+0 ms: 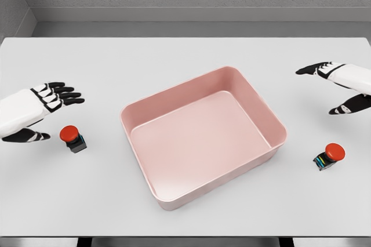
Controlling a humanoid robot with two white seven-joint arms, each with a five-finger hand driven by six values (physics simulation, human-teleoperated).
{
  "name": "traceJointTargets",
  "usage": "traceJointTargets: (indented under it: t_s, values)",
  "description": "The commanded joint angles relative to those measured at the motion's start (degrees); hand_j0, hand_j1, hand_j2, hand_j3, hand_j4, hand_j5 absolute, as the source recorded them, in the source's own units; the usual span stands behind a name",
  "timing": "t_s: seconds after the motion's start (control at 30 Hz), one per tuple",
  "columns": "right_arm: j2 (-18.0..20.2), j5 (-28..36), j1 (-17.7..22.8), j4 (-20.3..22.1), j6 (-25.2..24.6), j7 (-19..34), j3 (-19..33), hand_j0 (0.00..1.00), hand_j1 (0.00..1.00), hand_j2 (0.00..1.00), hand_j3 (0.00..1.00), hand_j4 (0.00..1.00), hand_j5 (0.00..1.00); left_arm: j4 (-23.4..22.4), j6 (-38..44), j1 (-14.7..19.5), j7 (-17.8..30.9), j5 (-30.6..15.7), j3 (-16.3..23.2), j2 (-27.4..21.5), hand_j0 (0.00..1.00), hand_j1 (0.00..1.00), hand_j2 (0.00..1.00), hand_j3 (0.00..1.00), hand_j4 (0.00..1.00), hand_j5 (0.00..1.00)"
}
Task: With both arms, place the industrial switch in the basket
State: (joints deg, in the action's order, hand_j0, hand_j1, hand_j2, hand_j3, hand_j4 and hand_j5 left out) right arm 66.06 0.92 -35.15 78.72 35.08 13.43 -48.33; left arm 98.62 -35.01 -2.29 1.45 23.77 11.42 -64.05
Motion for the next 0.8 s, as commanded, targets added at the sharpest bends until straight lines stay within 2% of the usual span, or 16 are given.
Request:
traceJointTargets:
  t_s: [0.0,0.07,0.17,0.27,0.33,0.5,0.57,0.67,0.77]
  values:
    - [0.6,0.4,0.0,0.0,-0.1,-0.4,0.1,1.00,1.00,1.00,1.00,1.00,1.00,-0.1,0.0,0.0,0.0,-0.4,-0.1,-0.1,1.00,1.00,1.00,1.00,1.00,1.00]
    - [2.8,0.4,0.6,0.0,-0.1,-0.4,0.1,1.00,1.00,1.00,1.00,1.00,1.00,-0.1,0.0,-0.1,0.1,-0.2,-0.1,-0.1,1.00,1.00,1.00,1.00,1.00,1.00]
    - [3.9,0.5,1.5,0.1,-0.1,-0.7,0.2,1.00,1.00,1.00,1.00,1.00,1.00,-0.2,0.0,-0.1,0.4,0.5,-0.4,0.0,1.00,1.00,1.00,1.00,1.00,1.00]
    - [6.5,0.4,2.6,0.0,-0.1,-0.5,0.3,1.00,1.00,1.00,1.00,1.00,1.00,0.4,0.0,-0.1,0.5,4.3,-0.3,0.0,1.00,1.00,1.00,1.00,1.00,1.00]
    - [6.5,0.5,4.0,0.0,-0.1,-0.5,0.3,1.00,1.00,1.00,1.00,1.00,1.00,0.3,0.0,-1.1,0.6,6.6,-0.4,0.1,1.00,1.00,1.00,1.00,1.00,1.00]
    - [6.5,0.5,5.7,0.0,-0.1,-0.1,0.4,1.00,1.00,1.00,1.00,1.00,1.00,0.4,0.0,-1.5,0.6,6.6,-0.4,0.8,1.00,1.00,1.00,1.00,1.00,1.00]
    - [6.4,0.5,6.3,0.0,-0.1,0.1,0.4,1.00,1.00,1.00,1.00,1.00,1.00,0.7,0.0,-1.5,0.6,9.5,-0.4,1.6,1.00,1.00,1.00,1.00,1.00,1.00]
    - [6.4,0.5,7.1,0.0,-0.1,2.3,0.5,1.00,1.00,1.00,1.00,1.00,1.00,1.9,0.0,-1.5,0.6,9.8,-0.4,1.8,1.00,1.00,1.00,1.00,1.00,1.00]
    - [6.5,0.4,7.7,0.0,-0.1,2.6,0.5,1.00,1.00,1.00,1.00,1.00,1.00,2.4,0.0,-1.5,2.6,11.0,-0.3,1.9,1.00,1.00,1.00,1.00,1.00,1.00]
